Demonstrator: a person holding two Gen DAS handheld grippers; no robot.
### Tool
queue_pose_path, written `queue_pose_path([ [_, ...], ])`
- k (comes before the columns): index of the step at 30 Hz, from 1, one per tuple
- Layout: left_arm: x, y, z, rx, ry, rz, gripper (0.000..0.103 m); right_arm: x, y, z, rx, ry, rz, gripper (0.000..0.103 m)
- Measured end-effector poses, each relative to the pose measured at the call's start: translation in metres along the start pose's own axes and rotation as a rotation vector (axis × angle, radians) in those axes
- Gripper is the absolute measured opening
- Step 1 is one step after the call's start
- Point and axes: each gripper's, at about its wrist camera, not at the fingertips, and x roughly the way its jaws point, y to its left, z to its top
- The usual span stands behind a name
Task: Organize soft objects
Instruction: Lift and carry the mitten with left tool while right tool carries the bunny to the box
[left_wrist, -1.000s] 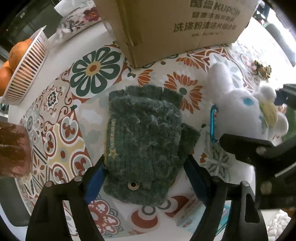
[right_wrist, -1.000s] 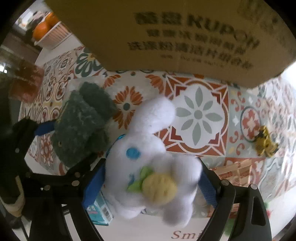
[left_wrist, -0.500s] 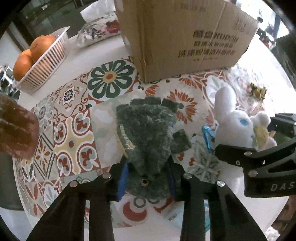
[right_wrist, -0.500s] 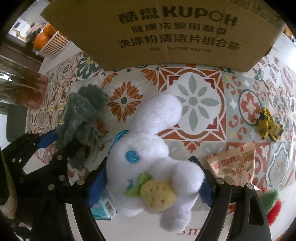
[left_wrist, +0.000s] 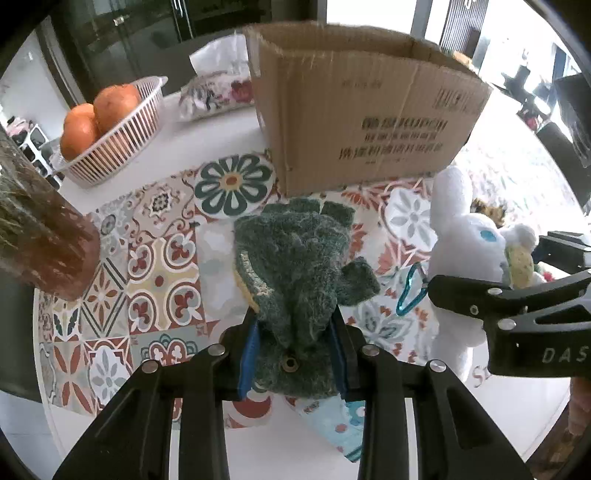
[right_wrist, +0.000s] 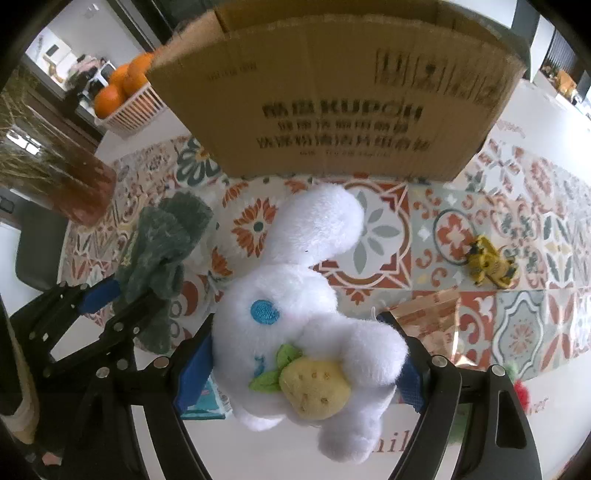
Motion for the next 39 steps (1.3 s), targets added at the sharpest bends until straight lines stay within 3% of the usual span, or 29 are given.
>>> queue_pose_path([
  [15, -0.062, -0.018, 0.019, -0.004, -0.126, -0.001, 0.033, -0.073, -0.011, 0.000, 0.007, -0.163, 0.000, 0.084],
  [24, -0.098, -0.030, 0.046, 0.004, -0.202, -0.010, 0.034, -0.113, -0.014, 0.013, 0.014, -0.254, 0.019, 0.084],
  [39, -0.121, -0.043, 0.099, 0.040, -0.255, 0.002, 0.034, -0.149, -0.032, 0.054, 0.003, -0.305, 0.048, 0.084],
])
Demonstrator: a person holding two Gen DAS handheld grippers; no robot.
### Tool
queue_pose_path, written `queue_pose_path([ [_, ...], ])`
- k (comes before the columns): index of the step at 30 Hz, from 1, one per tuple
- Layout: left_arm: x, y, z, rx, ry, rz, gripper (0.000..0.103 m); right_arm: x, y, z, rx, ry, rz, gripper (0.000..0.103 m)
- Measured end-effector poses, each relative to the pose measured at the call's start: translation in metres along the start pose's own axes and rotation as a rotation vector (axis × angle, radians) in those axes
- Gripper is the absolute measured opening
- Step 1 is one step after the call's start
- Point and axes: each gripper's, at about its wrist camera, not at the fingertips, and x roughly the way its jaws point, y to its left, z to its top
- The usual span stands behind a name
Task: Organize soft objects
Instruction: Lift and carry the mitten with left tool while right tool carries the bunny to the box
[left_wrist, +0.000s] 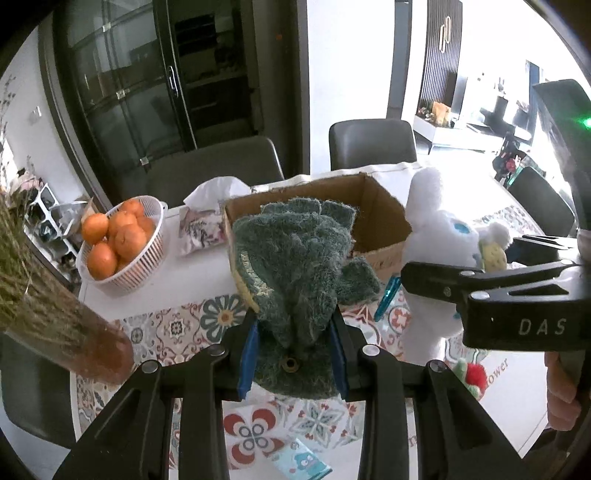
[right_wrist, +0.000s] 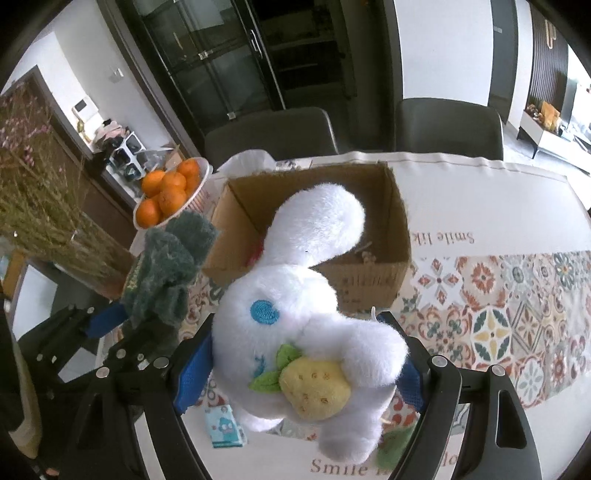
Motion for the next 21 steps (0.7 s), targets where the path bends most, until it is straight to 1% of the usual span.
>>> queue_pose_path([
  [7, 0.016, 0.007, 0.024, -0.027, 0.001, 0.008, 0.034, 0.006, -0.005, 0.033, -0.015, -0.012, -0.021, 0.084],
  [11, 0.029, 0.011, 0.038, -0.039, 0.008, 0.011, 0.034, 0.016, -0.009, 0.054, -0.016, -0.011, -0.013, 0.084],
  [15, 0.047, 0.015, 0.051, -0.053, 0.015, 0.014, 0.034, 0.028, -0.014, 0.071, -0.016, -0.018, -0.024, 0.084],
  [21, 0.075, 0.021, 0.063, -0.067, 0.041, 0.014, 0.035, 0.058, -0.024, 0.092, -0.006, 0.012, -0.006, 0.084],
])
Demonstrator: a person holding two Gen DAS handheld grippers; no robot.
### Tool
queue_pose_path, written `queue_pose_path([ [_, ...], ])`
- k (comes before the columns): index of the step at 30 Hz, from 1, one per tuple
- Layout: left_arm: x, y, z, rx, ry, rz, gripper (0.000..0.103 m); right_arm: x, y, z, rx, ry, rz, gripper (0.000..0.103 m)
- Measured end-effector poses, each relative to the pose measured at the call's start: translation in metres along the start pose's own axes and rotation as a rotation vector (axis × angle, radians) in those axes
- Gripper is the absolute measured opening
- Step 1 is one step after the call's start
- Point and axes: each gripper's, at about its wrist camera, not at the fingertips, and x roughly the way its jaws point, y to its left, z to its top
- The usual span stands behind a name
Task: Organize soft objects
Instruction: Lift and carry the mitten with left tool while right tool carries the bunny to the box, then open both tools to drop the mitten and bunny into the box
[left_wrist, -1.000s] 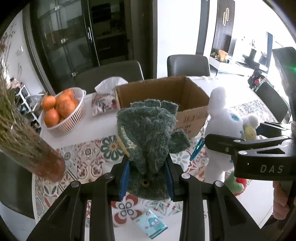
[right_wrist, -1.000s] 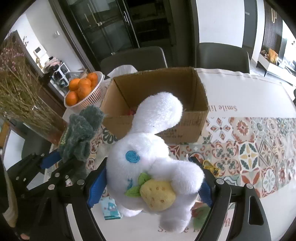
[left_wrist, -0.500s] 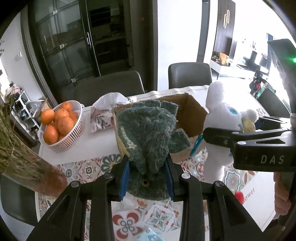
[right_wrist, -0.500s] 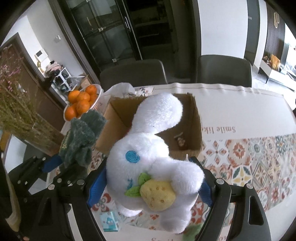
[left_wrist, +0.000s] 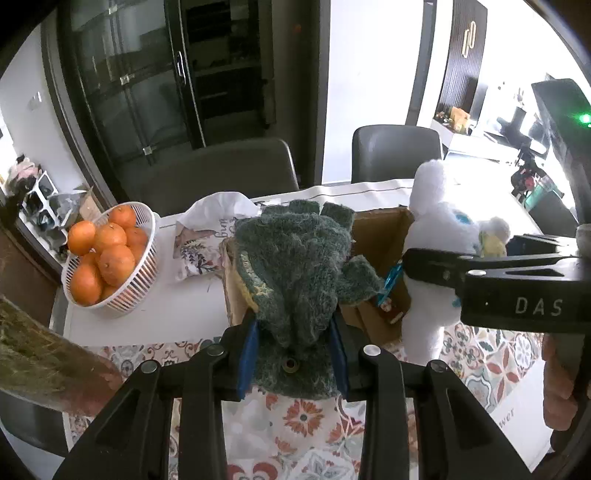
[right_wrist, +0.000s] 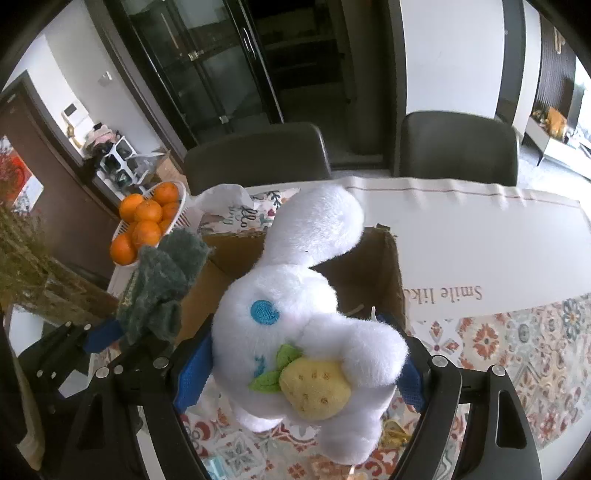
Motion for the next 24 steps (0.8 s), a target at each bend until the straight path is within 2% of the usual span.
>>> queue_pose_path([
  [7, 0.030, 0.006, 0.007, -0.027, 0.039, 0.000, 0.035, 0.040, -0.007, 0.015, 0.014, 0.053, 0.031, 0.084],
  [17, 0.058, 0.010, 0.004, -0.040, 0.079, -0.003, 0.040, 0.076, -0.006, 0.012, 0.009, 0.111, 0.029, 0.085],
  [22, 0.069, 0.010, 0.001, -0.020, 0.094, 0.017, 0.051, 0.092, -0.008, 0.013, 0.017, 0.138, 0.018, 0.085],
  [24, 0.072, 0.010, 0.000, -0.014, 0.096, 0.023, 0.061, 0.094, -0.007, 0.013, 0.007, 0.132, 0.006, 0.086],
])
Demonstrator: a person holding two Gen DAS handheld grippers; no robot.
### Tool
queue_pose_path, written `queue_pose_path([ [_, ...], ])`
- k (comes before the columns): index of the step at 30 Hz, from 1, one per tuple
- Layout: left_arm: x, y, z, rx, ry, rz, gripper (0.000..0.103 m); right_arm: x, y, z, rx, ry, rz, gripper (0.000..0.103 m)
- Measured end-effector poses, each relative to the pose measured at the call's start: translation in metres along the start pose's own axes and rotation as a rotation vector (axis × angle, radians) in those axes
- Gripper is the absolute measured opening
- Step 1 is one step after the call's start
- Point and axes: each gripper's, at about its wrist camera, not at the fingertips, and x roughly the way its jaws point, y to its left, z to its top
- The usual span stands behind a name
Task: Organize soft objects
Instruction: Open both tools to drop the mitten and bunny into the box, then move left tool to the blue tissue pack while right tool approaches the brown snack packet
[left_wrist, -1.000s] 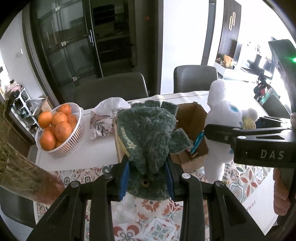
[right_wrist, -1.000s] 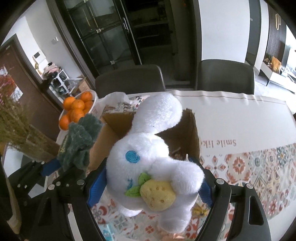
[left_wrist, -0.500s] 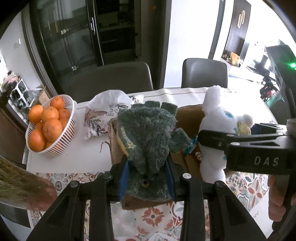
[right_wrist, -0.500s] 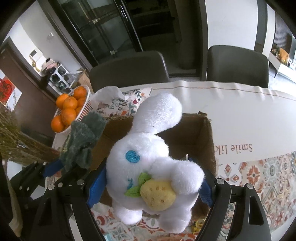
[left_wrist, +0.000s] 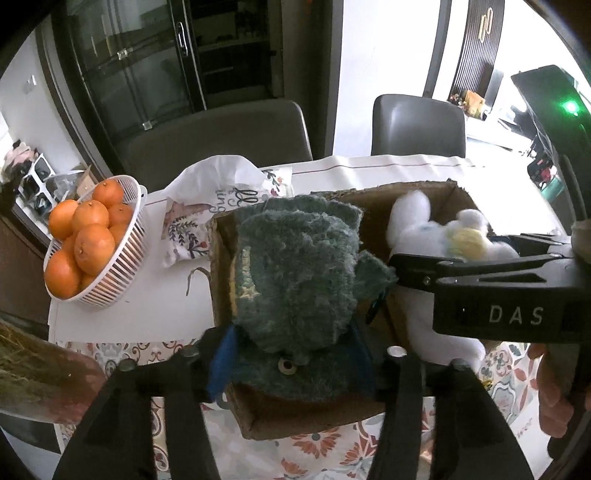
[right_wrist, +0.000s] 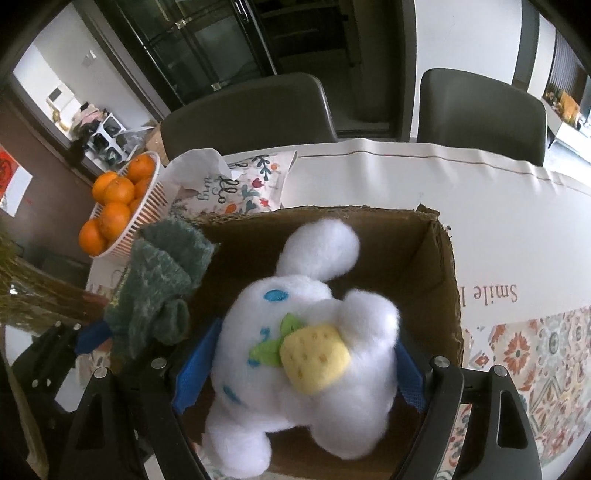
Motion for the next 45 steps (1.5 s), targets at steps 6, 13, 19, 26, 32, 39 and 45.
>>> queue_pose_path([
  [6, -0.002, 0.000, 0.001, -0.010, -0.001, 0.003, 0.067, 0.006, -0.003, 0.001, 0.002, 0.029, 0.038, 0.087],
  [13, -0.012, -0.002, 0.000, -0.010, -0.008, 0.013, 0.072, -0.005, -0.002, -0.002, 0.011, 0.004, 0.030, 0.087],
  [19, -0.028, -0.006, -0.010, -0.004, -0.012, 0.029, 0.072, -0.022, 0.003, -0.011, -0.012, -0.015, -0.003, 0.087],
  [26, -0.055, -0.012, -0.033, -0.014, -0.016, 0.035, 0.072, -0.050, 0.011, -0.038, -0.057, -0.042, -0.045, 0.087],
  [32, -0.082, -0.027, -0.058, -0.012, -0.015, 0.030, 0.072, -0.084, 0.012, -0.070, -0.062, -0.082, -0.071, 0.087],
  [39, -0.113, -0.039, -0.088, -0.031, -0.016, 0.082, 0.076, -0.119, 0.003, -0.109, -0.052, -0.118, -0.132, 0.087],
  [45, -0.128, -0.043, -0.113, -0.059, -0.016, 0.122, 0.079, -0.132, 0.004, -0.132, -0.090, -0.101, -0.183, 0.087],
])
